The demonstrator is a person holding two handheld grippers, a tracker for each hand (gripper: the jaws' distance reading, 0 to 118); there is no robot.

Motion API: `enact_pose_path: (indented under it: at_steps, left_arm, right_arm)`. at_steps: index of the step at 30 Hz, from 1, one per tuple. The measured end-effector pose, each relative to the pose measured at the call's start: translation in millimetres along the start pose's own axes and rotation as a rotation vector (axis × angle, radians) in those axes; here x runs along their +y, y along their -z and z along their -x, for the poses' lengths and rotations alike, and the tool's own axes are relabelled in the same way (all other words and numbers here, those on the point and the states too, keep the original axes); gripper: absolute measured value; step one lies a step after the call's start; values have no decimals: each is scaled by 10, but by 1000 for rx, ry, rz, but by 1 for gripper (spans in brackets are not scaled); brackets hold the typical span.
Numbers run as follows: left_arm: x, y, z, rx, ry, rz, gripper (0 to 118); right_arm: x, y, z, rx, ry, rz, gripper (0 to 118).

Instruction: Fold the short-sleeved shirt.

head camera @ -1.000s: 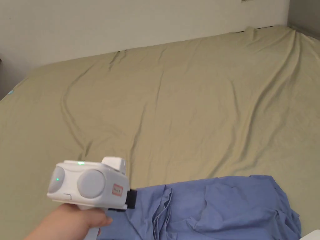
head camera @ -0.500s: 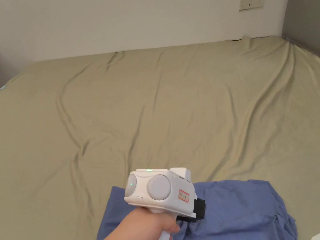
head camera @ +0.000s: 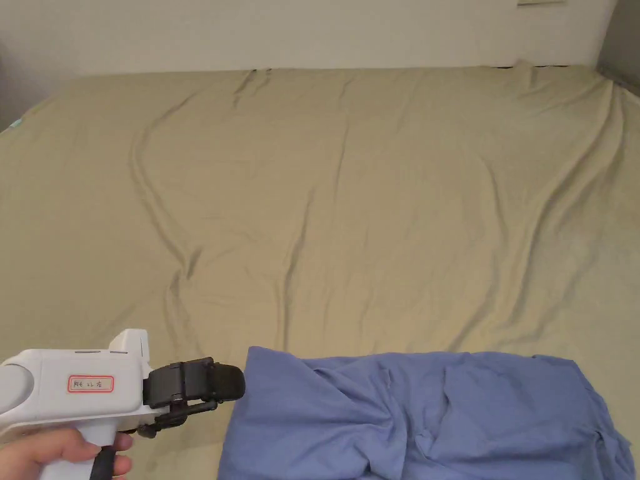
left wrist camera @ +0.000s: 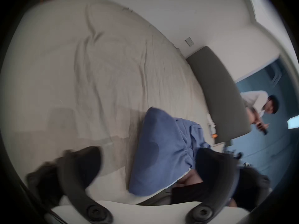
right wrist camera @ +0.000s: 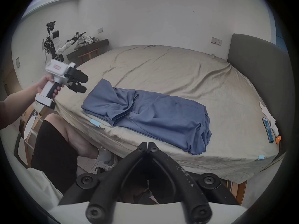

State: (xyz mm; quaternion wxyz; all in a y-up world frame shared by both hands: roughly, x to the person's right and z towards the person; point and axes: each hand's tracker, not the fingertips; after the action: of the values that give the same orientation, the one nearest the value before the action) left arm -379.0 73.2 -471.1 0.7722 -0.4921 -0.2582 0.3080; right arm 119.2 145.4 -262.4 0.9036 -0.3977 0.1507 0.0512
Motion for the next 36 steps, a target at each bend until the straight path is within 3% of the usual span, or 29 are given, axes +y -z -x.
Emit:
enact_pose_path:
  at_steps: [1, 3, 5, 7, 9, 10, 12, 16, 18, 21, 23, 25, 28, 31, 34, 36]
  left_arm:
    - [-9, 91, 99, -37, -38, -8, 118]
    - [4, 291, 221, -116, -106, 12, 115]
    - [-18, 512, 222, -186, -93, 33, 100]
    - [-57, 686, 52, -234, -5, 58, 58]
    - [-105, 900, -73, -99, 92, 126, 13]
    - [-99, 934, -77, -81, 122, 123, 13]
    - [60, 851, 135, -186, 9, 131, 12]
    - [78, 478, 119, -159, 36, 107, 10]
    - [117, 260, 188, -191, -56, 74, 9]
    - [136, -25, 161, -34, 22, 62, 9]
    - [227, -157, 330, 45, -102, 74, 9]
    - [236, -277, 303, 140, -116, 69, 9]
    - [263, -387, -44, 182, -121, 70, 9]
    - [286, -364, -504, 234, -158, 30, 9]
    - [265, -183, -1102, 334, -18, 73, 9]
    - [294, -62, -1442, 334, -22, 84, 9]
  right_arm:
    - [13, -6, 18, -1, 1, 2, 2]
    - [32, -14, 39, 4, 13, 10, 2]
    - [40, -28, 49, -3, 20, 19, 2]
    - [39, -29, 47, -21, 20, 31, 2]
    - [47, -24, 38, -41, 24, 48, 2]
    - [54, -16, 34, -49, 25, 55, 2]
    - [77, -9, 31, -62, 25, 60, 2]
    - [157, 17, 76, -51, 11, 58, 2]
    - [208, 21, 122, -39, -8, 48, 2]
    - [278, -22, 171, 15, -7, 2, 2]
    - [325, -55, 164, 93, 66, -20, 2]
    - [316, -91, 164, 122, 59, -59, 2]
    - [273, -89, 154, 108, 25, -55, 2]
    - [192, -137, 47, 128, 55, -105, 2]
    - [104, -199, -63, 149, 79, -143, 2]
    - [31, -221, -150, 153, 79, -150, 2]
